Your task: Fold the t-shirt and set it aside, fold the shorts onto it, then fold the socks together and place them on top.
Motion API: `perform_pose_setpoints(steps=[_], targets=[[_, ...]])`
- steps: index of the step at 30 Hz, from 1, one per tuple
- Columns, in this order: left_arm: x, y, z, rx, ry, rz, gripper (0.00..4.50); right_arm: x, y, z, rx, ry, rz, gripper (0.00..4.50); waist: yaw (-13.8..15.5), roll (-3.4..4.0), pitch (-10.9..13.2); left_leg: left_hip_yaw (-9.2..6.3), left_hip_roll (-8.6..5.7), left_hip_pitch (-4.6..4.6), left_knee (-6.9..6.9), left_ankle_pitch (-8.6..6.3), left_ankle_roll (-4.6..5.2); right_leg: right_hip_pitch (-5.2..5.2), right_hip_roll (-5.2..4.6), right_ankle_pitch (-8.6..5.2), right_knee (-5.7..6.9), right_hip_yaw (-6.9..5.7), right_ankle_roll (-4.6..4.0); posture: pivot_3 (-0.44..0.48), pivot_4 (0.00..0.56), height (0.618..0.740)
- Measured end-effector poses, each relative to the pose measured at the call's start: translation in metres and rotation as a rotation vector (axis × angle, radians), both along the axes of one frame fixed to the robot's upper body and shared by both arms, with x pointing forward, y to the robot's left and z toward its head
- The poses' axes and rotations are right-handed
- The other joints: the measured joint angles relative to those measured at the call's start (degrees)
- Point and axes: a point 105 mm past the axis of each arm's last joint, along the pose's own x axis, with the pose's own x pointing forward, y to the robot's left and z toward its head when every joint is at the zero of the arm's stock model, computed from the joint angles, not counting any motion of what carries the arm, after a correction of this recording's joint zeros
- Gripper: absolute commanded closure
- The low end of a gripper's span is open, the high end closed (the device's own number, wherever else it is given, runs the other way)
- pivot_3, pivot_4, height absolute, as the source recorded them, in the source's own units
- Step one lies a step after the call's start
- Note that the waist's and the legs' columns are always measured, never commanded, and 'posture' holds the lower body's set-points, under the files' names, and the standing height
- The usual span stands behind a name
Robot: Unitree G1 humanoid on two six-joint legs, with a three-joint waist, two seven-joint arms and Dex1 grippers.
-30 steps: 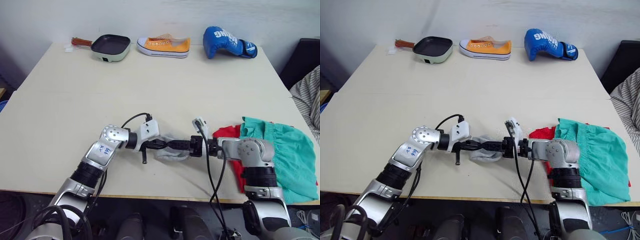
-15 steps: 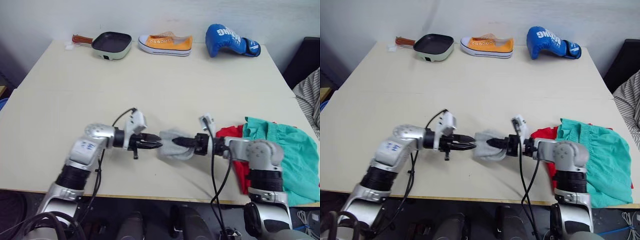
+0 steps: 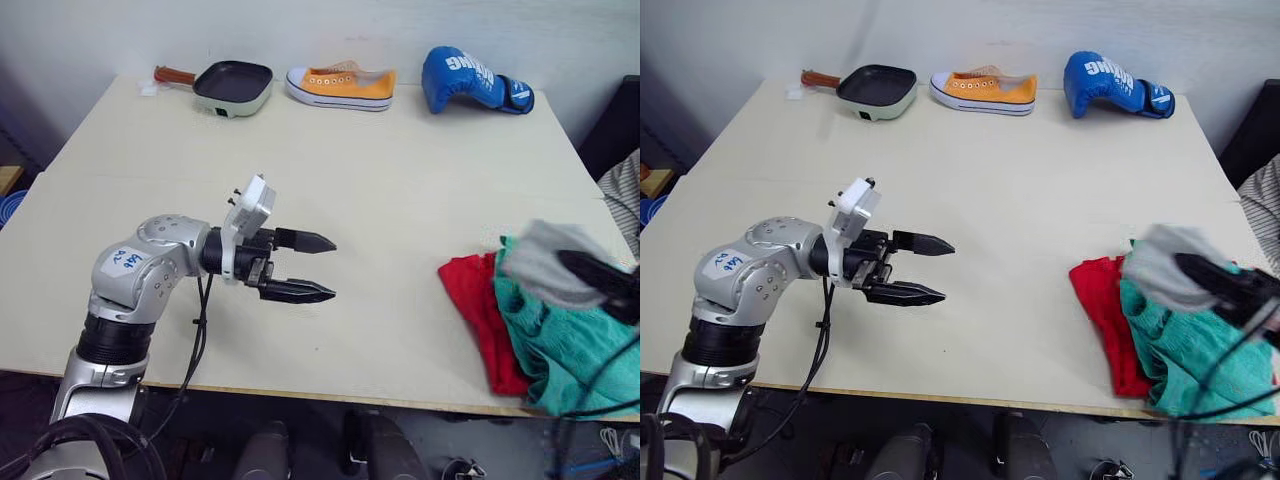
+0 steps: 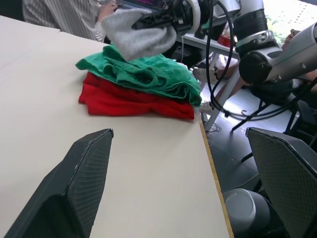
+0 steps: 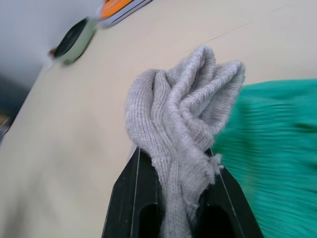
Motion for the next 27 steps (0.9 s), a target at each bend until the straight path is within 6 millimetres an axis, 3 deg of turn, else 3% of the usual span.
perform_pose_setpoints(steps=[2, 5, 8, 10, 14, 18, 22, 27], targets=[[0.0, -0.004, -0.004, 0.003, -0.004, -0.009, 0.0, -0.006, -0.013, -0.014, 0.027, 0.054, -0.06, 4.28, -0.37, -0.01, 0.0, 0.03, 0.0, 0.13, -0.05, -0.06, 0.15, 0.27, 0.02, 0.0, -0.02, 0.04, 0.0, 0.0, 0.15, 0.74], [0.004, -0.006, -0.005, 0.003, -0.024, 0.004, 0.0, -0.006, -0.03, -0.057, 0.035, 0.215, -0.165, 4.28, -1.03, -0.01, 0.0, 0.02, 0.0, 0.39, -0.12, -0.05, 0.15, 0.54, 0.09, 0.0, -0.08, 0.15, 0.01, 0.0, 0.15, 0.74], [0.009, -0.007, -0.004, 0.002, -0.026, 0.017, 0.0, 0.007, -0.03, -0.091, 0.052, 0.288, -0.196, 3.28, -1.38, -0.02, 0.02, 0.21, -0.02, 0.73, -0.35, -0.03, 0.11, 0.72, 0.12, 0.0, -0.11, 0.3, 0.03, 0.0, 0.15, 0.74], [0.01, -0.008, -0.003, 0.004, -0.028, 0.016, 0.0, 0.018, -0.031, -0.1, 0.076, 0.274, -0.206, 2.59, -1.4, -0.02, 0.01, 0.33, -0.02, 0.85, -0.51, 0.03, 0.01, 0.74, 0.14, -0.01, -0.1, 0.38, 0.03, 0.0, 0.15, 0.74], [0.011, -0.002, -0.007, 0.035, 0.029, 0.001, 0.0, 0.028, -0.037, -0.095, 0.065, 0.204, -0.232, 1.23, -1.22, -0.16, -0.01, 0.36, -0.01, 0.91, -0.58, 0.23, -0.34, 0.79, 0.13, 0.0, -0.14, 0.4, 0.04, 0.0, 0.15, 0.74], [0.009, 0.01, -0.007, 0.064, 0.059, 0.012, 0.0, 0.008, -0.048, -0.088, -0.021, 0.22, -0.224, 0.04, -0.4, -0.04, 0.0, 0.24, -0.04, 0.95, -0.63, 0.24, -0.35, 0.66, 0.08, -0.03, -0.24, 0.35, 0.1, 0.0, 0.15, 0.74], [0.008, 0.035, 0.001, 0.057, 0.115, 0.065, 0.0, -0.034, -0.066, -0.069, -0.341, 0.288, -0.13, 0.04, 0.34, 0.08, 0.06, 0.24, -0.06, 0.91, -0.82, 0.21, -0.3, 0.64, 0.13, -0.07, -0.48, 0.34, 0.17, 0.0, 0.15, 0.74], [0.0, 0.066, 0.02, 0.071, 0.123, 0.1, 0.0, -0.056, -0.068, -0.021, -0.772, 0.226, 0.175, 0.04, -0.92, 0.0, 0.11, 0.34, -0.09, 0.96, -0.82, 0.11, -0.15, 0.83, 0.15, -0.05, -0.57, 0.39, 0.32, 0.0, 0.15, 0.74]])
